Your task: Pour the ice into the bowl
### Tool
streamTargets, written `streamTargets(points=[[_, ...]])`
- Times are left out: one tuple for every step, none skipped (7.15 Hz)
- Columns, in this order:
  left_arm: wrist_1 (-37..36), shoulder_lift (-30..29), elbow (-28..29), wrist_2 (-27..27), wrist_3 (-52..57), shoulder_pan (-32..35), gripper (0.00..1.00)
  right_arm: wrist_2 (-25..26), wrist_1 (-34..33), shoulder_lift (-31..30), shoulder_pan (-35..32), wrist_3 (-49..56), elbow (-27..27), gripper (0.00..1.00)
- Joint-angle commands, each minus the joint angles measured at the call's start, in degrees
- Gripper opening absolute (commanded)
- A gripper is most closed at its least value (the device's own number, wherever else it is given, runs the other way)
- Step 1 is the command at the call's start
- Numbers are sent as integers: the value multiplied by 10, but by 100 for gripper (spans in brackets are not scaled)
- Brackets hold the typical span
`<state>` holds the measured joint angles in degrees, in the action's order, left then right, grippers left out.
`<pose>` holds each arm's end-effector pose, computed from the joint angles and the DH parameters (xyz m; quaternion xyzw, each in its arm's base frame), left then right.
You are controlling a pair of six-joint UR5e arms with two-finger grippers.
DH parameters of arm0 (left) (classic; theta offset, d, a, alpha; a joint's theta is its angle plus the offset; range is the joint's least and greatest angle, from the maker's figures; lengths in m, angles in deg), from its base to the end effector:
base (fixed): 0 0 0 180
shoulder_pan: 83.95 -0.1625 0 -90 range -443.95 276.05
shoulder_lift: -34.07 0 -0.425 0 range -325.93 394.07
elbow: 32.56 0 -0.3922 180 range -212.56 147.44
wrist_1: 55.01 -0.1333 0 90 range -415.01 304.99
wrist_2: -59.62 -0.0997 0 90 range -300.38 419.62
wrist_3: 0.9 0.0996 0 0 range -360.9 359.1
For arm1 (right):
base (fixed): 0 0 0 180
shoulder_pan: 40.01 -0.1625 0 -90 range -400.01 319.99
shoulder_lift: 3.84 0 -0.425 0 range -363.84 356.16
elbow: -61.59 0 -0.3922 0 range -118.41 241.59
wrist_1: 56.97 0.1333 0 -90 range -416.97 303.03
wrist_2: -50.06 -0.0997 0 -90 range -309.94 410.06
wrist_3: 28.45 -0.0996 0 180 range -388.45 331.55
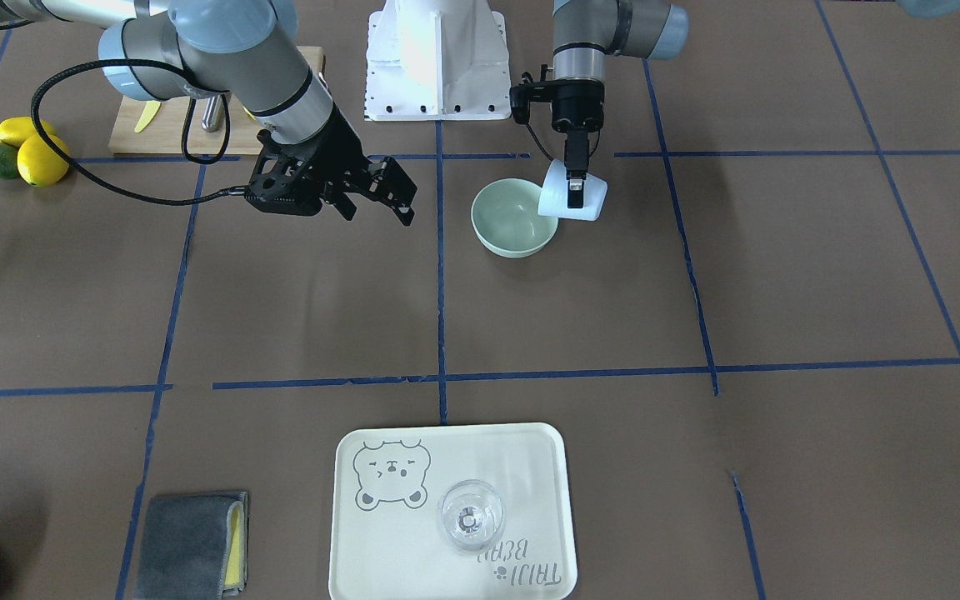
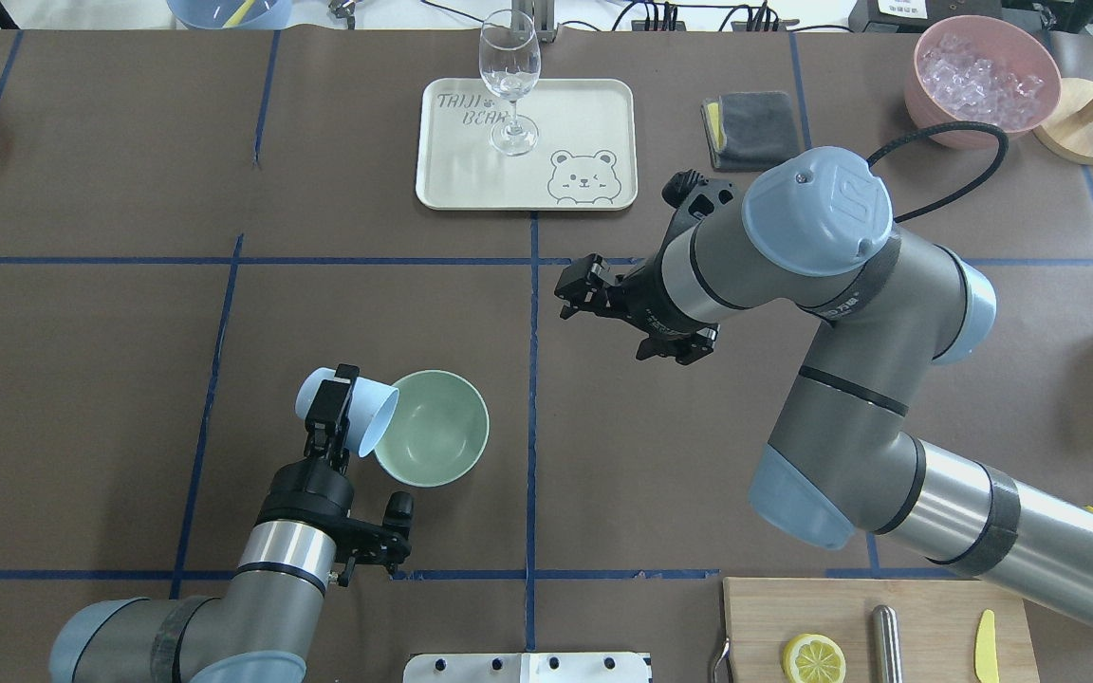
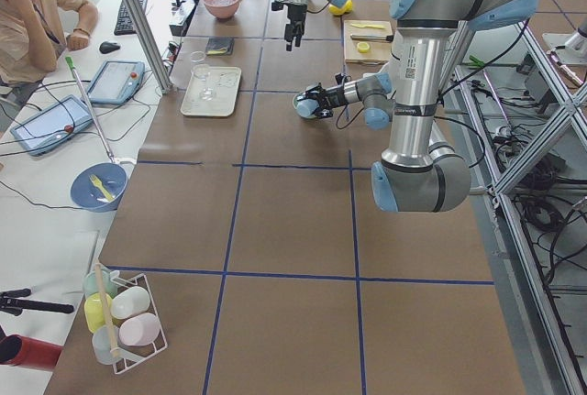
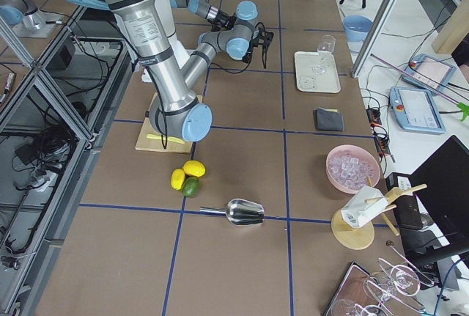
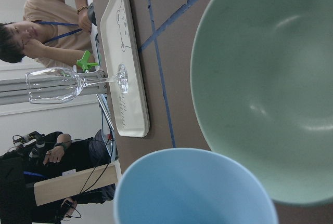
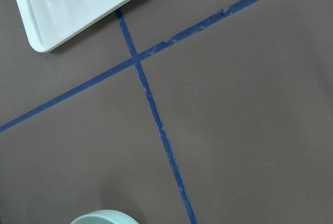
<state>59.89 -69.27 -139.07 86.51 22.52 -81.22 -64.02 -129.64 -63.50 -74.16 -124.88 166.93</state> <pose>0.5214 -0.2472 0.3254 0.5783 -0.1872 0.4856 0.6282 -0.4569 -0.4219 0.2011 -0.0502 -0.5388 0.1869 0.8199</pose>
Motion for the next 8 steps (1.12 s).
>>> streamTargets(points=[[-50,-4,-15,0,28,-1,0,0,2,-8,1,-11,-1,100],[-69,-21,-14,-1,44,-2,0,0,5,-19,1,-12,1,100],[-97,-35,-15,-11,54,-1,0,0,5,-21,1,-17,0,100],[-99,-34,-12,-20,60,-1,0,0,6,-26,2,-18,-1,100],[-100,-33,-8,-23,85,1,0,0,6,-27,3,-18,-3,100],[-116,-32,-7,-32,88,2,0,0,6,-27,4,-18,-4,100],[-143,-33,-7,-33,88,2,0,0,6,-27,6,-19,-3,100],[-144,-34,-17,-33,88,3,0,0,7,-27,6,-26,-2,100]])
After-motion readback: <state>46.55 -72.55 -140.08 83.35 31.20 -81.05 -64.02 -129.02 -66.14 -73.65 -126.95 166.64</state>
